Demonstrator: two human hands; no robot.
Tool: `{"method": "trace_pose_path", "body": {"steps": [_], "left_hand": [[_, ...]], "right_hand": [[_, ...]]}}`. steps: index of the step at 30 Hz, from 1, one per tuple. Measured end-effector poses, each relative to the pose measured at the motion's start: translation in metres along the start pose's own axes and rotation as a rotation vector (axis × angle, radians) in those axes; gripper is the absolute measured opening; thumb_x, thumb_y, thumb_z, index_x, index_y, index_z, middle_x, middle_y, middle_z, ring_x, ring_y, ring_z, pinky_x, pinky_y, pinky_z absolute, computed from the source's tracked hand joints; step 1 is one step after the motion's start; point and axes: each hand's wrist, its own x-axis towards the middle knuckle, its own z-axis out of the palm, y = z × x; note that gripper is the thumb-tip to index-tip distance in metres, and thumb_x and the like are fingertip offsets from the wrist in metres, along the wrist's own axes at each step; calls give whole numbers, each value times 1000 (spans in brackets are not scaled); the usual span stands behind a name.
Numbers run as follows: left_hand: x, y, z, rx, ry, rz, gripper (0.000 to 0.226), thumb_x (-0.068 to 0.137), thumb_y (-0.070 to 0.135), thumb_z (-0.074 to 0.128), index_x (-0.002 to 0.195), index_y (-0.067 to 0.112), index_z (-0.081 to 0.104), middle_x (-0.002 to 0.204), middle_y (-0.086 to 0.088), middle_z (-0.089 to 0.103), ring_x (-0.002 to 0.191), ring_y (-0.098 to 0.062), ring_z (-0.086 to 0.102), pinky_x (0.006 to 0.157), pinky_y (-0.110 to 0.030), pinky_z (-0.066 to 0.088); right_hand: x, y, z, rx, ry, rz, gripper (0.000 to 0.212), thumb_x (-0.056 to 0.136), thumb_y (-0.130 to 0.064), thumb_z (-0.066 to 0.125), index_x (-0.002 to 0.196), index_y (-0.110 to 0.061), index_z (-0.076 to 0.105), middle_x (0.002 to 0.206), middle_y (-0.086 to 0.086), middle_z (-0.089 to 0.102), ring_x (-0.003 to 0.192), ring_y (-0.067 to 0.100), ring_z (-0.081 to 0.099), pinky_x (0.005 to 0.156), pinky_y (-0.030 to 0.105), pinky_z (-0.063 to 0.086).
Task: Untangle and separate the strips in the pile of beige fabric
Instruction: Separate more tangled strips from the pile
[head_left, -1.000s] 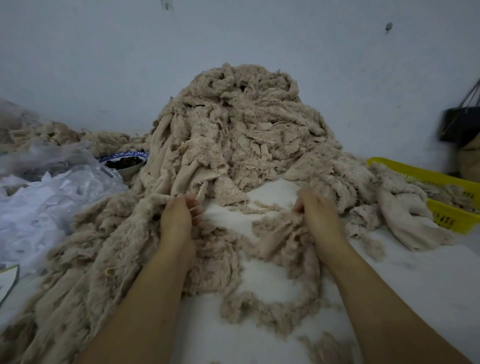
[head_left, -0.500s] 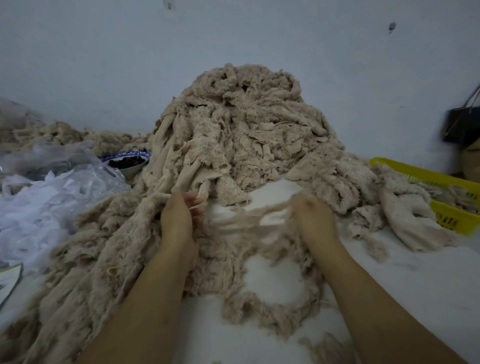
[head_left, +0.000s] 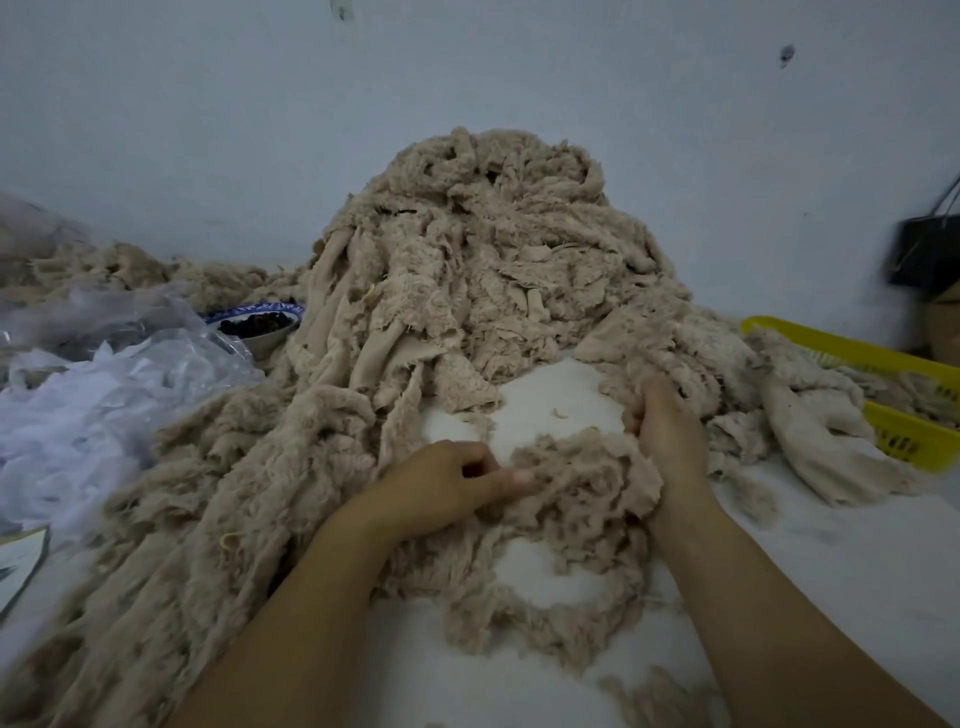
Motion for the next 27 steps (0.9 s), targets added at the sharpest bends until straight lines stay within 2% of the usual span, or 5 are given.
{"method": "trace_pose_path", "body": {"steps": [7,11,18,25,27], "left_hand": [[4,-5,4,52,45,59,50,98,46,55,58,22,37,48,10,32,44,-6,30,44,-19,26],[6,-2,4,-64,139,0,45,98,42,52,55,30,59,52,11,57,44,-2,47,44,-12,35],[37,1,12,221,280,-17,19,98,29,49,100,21,66,118,-1,53,101,-15,55,81,-26,43],[87,-2,9,535,120,-223,53,103,32,35,154,21,26,165,-8,-5,150,-30,-2,120,-46,14],[95,-7,13,543,99,-267,53,106,28,27,156,13,19,166,-9,1,152,-28,-1,122,-45,10]], "right_hand": [[-21,17,26,-700,-565,-295,45,100,-47,44,81,-15,68,80,-4,67,74,14,61,72,32,46],[-29,10,20,-742,-913,-170,57,100,-51,42,65,-22,76,77,-10,75,71,0,64,80,25,45],[-18,14,20,-426,-258,-334,42,103,-37,45,71,-18,63,63,-7,62,55,1,56,55,20,42],[-13,23,21,-564,-386,-349,43,105,-36,42,74,-15,65,70,-12,63,64,-10,55,78,27,41],[-10,26,21,-559,-402,-339,43,105,-36,43,76,-14,66,74,-13,65,67,-11,55,75,24,41]]}}
